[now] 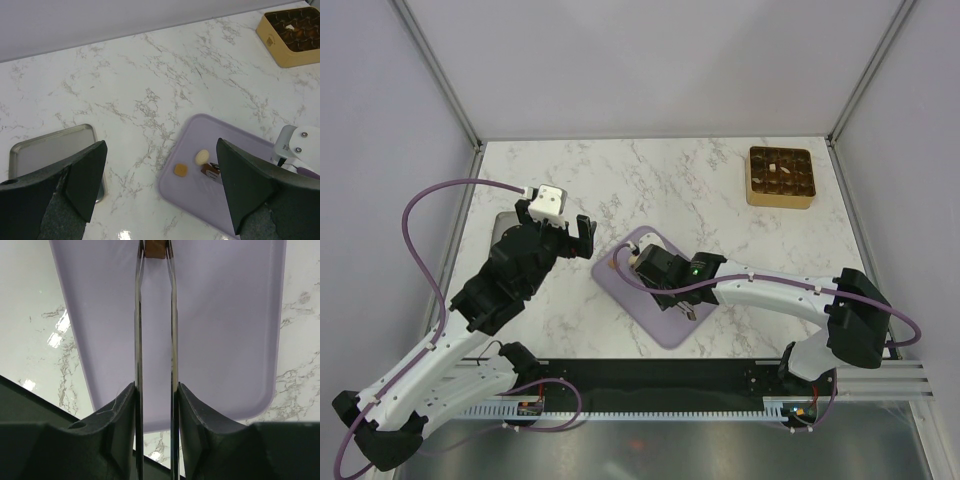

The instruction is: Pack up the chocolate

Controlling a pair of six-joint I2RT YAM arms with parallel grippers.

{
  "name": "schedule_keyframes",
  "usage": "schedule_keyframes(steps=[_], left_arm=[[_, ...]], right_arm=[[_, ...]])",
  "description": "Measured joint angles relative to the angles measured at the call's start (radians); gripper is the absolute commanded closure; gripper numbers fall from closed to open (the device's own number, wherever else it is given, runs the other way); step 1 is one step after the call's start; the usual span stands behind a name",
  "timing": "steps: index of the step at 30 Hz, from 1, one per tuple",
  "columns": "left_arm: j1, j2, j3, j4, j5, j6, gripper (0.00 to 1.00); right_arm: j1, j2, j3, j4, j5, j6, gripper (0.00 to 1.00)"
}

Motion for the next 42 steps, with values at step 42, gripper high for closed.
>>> schedule_keyframes(steps=[42], left_arm=[[0.0,0.003,-0.005,0.003,0.001,0.0,0.02]], right_arm=[[-0.902,0.172,0.497,-0.171,0.169,-0.138,0.7]])
